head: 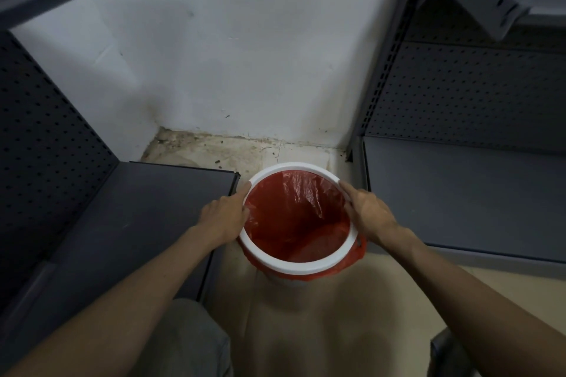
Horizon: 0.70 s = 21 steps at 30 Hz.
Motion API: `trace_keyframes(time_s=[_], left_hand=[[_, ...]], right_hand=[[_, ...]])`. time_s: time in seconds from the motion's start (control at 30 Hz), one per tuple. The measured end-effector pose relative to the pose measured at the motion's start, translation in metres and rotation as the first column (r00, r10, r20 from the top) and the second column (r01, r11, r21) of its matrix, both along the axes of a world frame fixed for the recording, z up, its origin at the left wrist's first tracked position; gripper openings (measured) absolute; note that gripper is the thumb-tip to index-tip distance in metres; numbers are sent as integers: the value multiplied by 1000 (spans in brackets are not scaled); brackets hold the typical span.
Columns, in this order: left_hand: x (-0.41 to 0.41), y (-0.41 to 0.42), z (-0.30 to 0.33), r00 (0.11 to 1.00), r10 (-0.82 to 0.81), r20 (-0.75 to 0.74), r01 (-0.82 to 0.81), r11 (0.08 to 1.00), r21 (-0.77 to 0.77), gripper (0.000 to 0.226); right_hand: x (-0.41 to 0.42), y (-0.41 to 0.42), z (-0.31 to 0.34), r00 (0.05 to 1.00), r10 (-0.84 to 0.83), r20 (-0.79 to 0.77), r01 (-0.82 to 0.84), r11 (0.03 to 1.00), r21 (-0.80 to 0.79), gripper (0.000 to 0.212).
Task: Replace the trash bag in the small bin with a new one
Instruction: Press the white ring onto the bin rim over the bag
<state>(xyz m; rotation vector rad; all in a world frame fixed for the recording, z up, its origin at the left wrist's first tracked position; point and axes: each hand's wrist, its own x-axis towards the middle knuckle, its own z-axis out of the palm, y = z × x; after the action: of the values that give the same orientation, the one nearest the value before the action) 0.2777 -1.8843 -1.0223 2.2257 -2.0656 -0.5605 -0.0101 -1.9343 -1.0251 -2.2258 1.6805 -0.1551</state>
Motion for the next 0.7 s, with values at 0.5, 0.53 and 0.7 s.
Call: trace_keyframes(time_s=[0.5, 0.53, 0.7], left_hand=[[-16, 67, -1, 957, 89, -277, -84, 996, 30, 89], [-15, 70, -1, 957, 82, -278, -77, 997, 28, 92], [-11, 77, -4, 970, 36, -242, -28, 999, 38, 109]], right_hand=[[-10, 58, 7, 975, -1, 221, -20, 996, 91, 74], [-11, 61, 5, 971, -7, 238, -20, 994, 109, 77], [-15, 69, 2, 958, -2, 285, -41, 988, 146, 91]])
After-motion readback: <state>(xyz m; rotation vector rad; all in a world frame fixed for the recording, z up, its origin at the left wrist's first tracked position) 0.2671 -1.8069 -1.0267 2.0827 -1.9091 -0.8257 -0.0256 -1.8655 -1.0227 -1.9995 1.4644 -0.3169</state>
